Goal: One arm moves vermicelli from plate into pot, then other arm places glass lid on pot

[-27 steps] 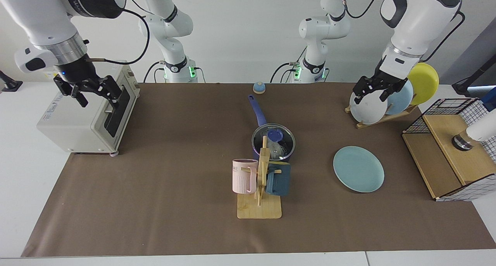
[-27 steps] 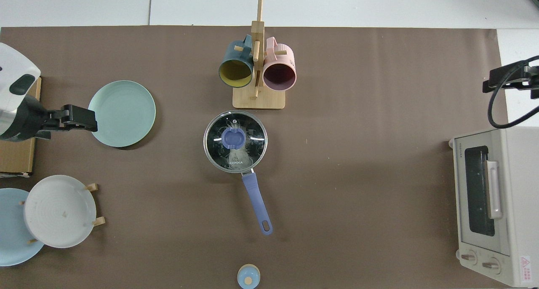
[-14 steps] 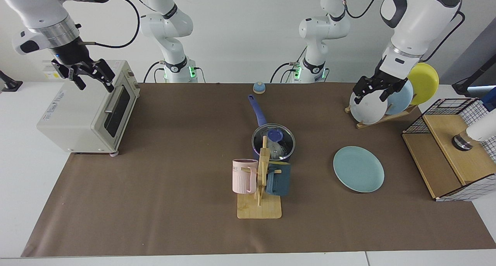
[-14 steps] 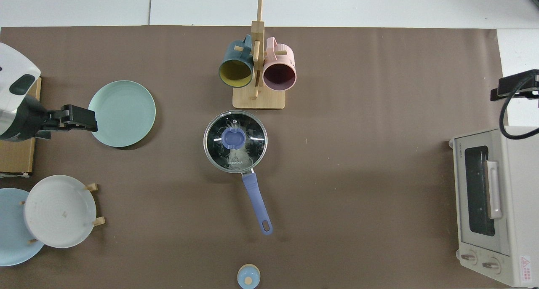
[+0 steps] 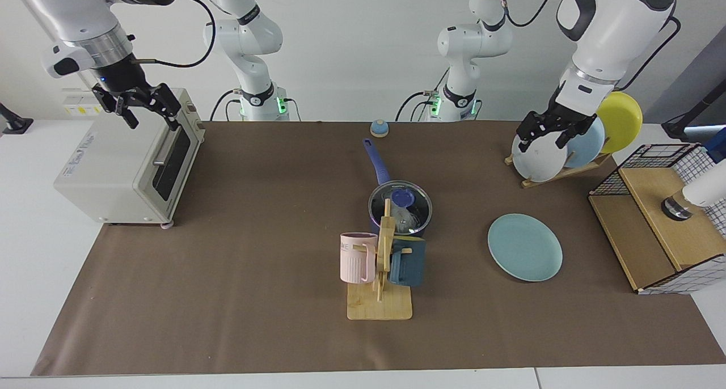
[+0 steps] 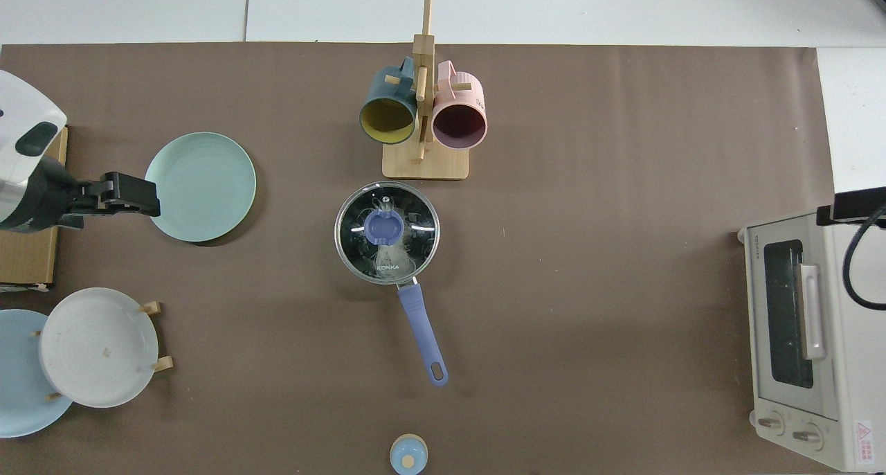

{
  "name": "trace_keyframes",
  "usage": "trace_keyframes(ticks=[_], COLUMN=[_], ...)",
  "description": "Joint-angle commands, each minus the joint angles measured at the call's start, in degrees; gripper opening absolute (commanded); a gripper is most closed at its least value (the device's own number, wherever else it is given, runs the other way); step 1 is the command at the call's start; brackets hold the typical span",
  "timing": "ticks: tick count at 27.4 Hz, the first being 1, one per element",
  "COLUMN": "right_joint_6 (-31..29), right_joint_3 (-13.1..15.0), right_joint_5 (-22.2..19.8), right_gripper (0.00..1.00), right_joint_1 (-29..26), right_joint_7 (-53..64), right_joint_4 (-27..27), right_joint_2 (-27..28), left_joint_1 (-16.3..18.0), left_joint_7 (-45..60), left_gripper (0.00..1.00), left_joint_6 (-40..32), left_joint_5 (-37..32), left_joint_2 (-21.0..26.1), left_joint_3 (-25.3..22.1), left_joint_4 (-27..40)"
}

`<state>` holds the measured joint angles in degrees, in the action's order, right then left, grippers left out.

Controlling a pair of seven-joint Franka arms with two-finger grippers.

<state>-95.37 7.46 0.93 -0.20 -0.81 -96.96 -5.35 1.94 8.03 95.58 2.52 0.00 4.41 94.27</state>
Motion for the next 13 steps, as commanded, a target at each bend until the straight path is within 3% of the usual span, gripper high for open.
trace_keyframes(ticks=[1, 13], right_joint_6=[-2.89, -2.10], right_joint_3=[-3.95, -4.21], right_joint_5=[-2.95, -0.85], right_gripper=[1.00, 1.00], right_joint_1=[-1.74, -1.56], right_joint_7=[-0.86, -0.86], right_joint_4=[-2.27, -1.83], right_joint_2=[-1.24, -0.80], left_joint_1=[0.26, 0.26], left_joint_7=[-0.55, -0.47], left_gripper=[1.00, 1.00], left_joint_6=[0.84, 0.84], left_joint_5=[0.55, 0.55], left_joint_2=[-1.23, -1.23], left_joint_3=[-0.10, -0.10], left_joint_4=[1.18, 1.18])
